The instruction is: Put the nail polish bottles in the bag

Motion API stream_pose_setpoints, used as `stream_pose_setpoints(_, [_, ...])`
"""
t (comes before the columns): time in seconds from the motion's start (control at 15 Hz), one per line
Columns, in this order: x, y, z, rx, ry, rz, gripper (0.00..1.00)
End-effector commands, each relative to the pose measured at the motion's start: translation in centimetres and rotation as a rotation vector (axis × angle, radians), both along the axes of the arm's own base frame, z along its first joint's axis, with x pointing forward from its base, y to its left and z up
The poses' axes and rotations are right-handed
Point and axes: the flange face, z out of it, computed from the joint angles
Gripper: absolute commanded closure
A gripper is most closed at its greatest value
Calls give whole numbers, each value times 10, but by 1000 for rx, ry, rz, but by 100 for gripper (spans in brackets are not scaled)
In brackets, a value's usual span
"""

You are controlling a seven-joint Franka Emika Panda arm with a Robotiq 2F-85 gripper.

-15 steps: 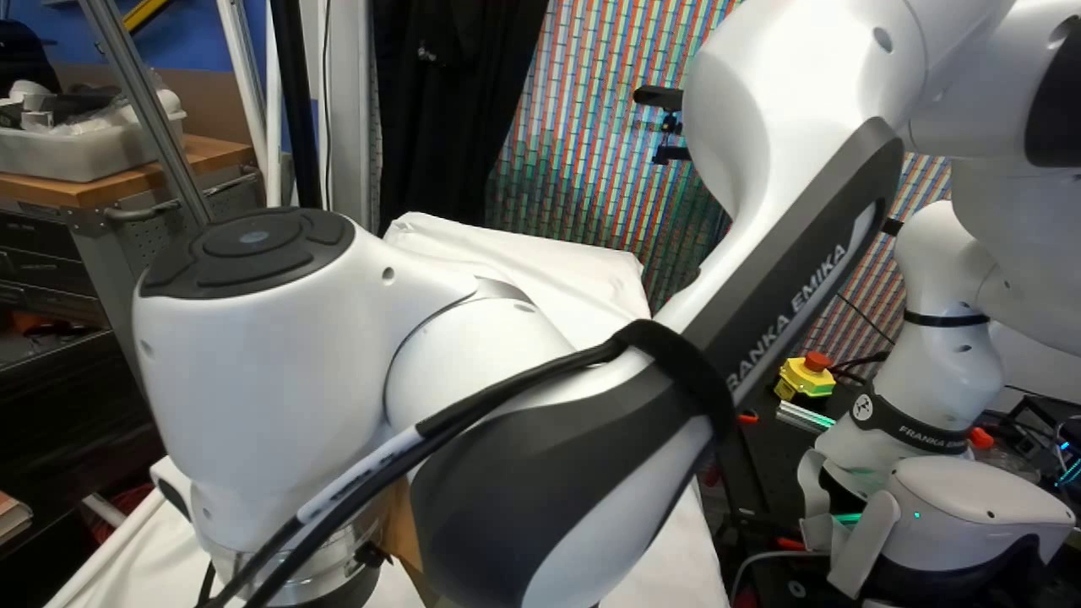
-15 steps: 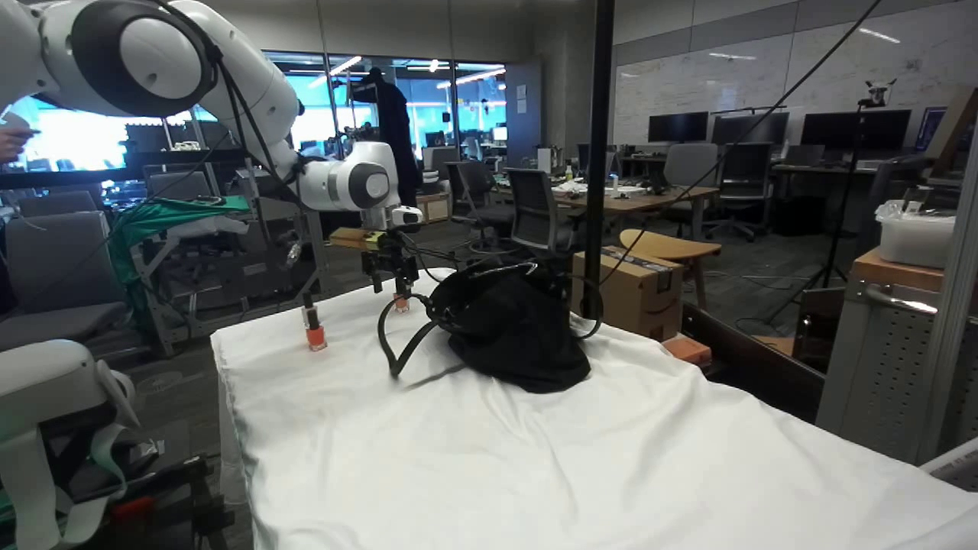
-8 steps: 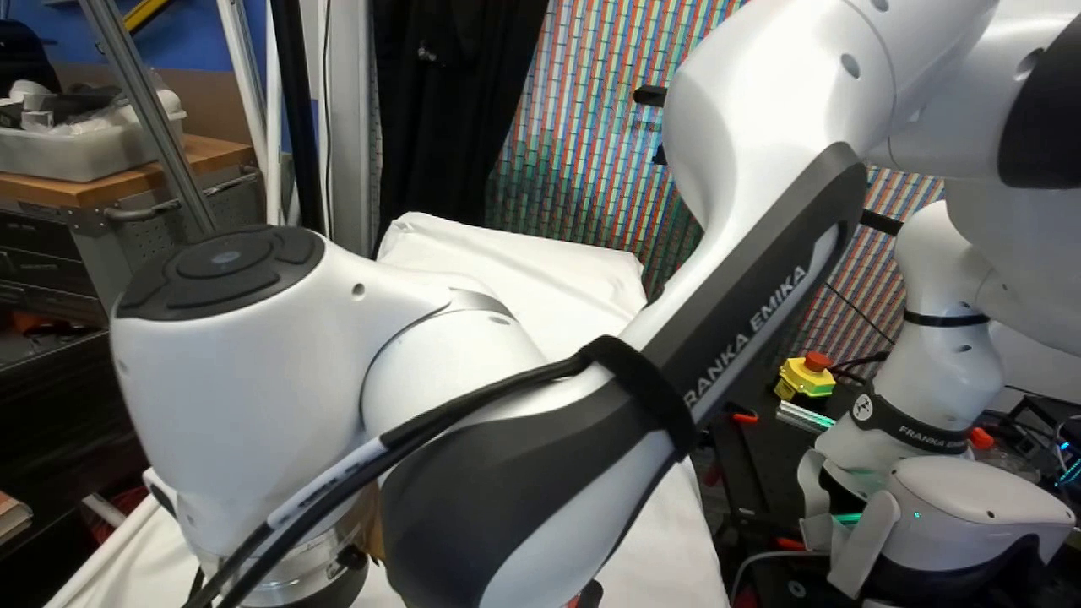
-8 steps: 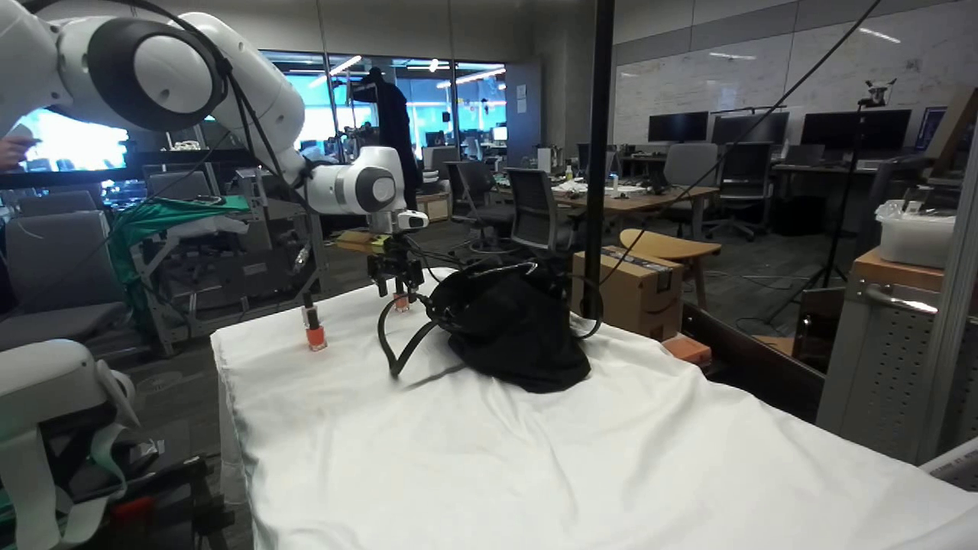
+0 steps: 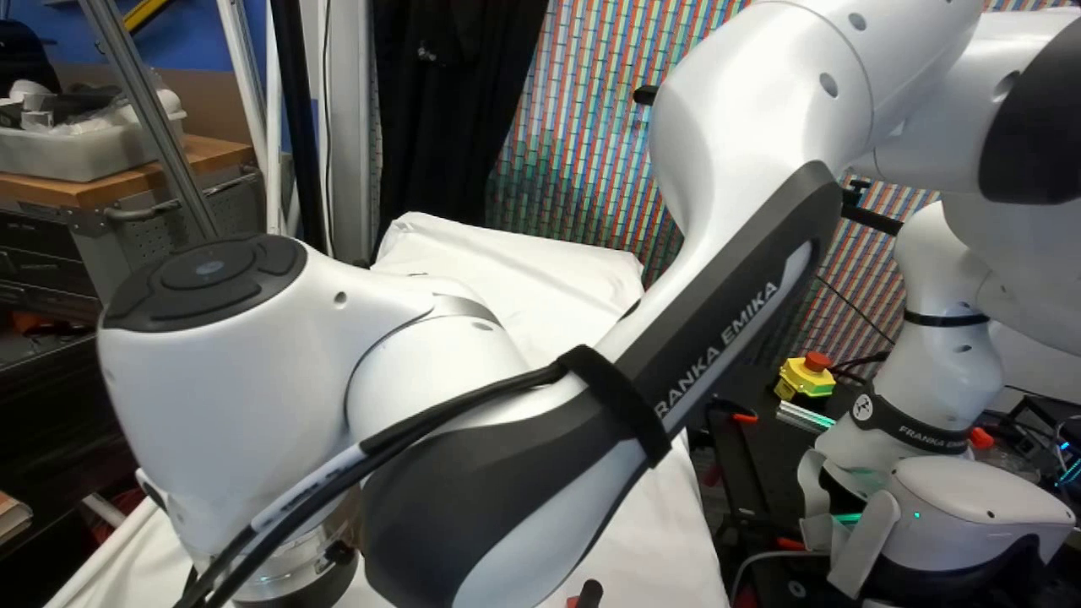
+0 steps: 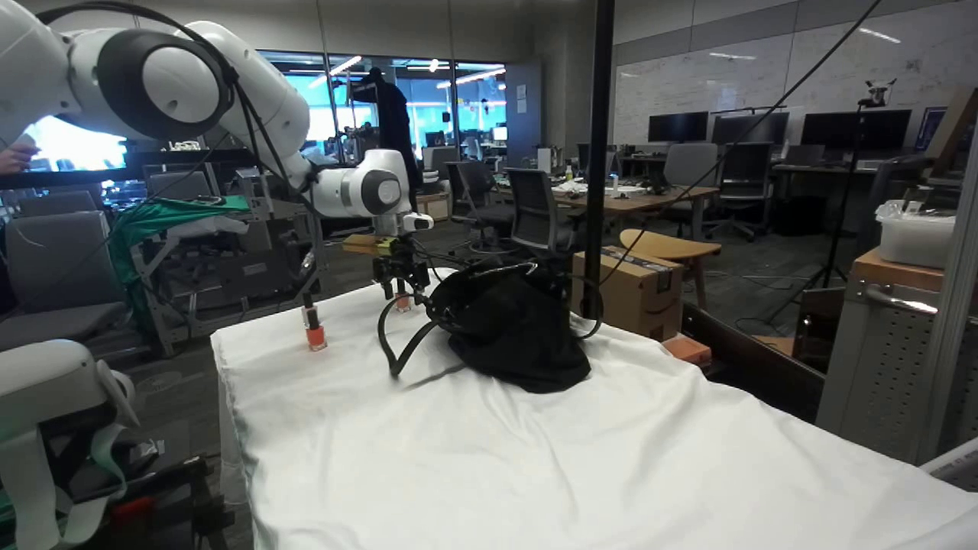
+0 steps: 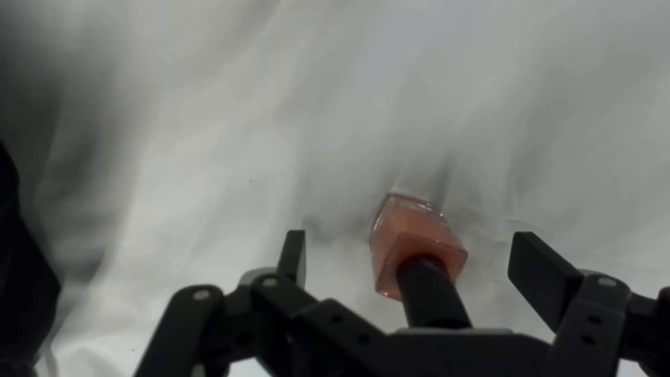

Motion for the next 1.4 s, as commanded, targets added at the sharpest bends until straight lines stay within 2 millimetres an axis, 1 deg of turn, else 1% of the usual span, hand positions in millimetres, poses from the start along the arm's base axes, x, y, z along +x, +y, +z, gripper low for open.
stream_pose_setpoints(0.0, [9,2,-5,-37,-5,17,6])
stream_pose_setpoints(0.07, [9,2,-5,-39,-5,17,27])
stream_pose_setpoints(0.4, [9,2,-4,-43,-1,21,62])
stream_pose_setpoints(0.53, [9,2,-4,-45,-3,20,73])
stream_pose_setpoints(0.6, [9,2,-3,-48,-5,19,81])
stream_pose_setpoints(0.67, [9,1,-3,-50,-4,18,85])
stream_pose_setpoints(0.93, [7,-3,8,-49,-1,11,85])
stream_pose_setpoints(1.07, [8,-9,19,-44,0,3,85])
stream_pose_setpoints(1.2, [11,-18,34,-34,-8,-13,85])
stream_pose_setpoints(1.33, [15,-30,53,-24,-24,-31,85])
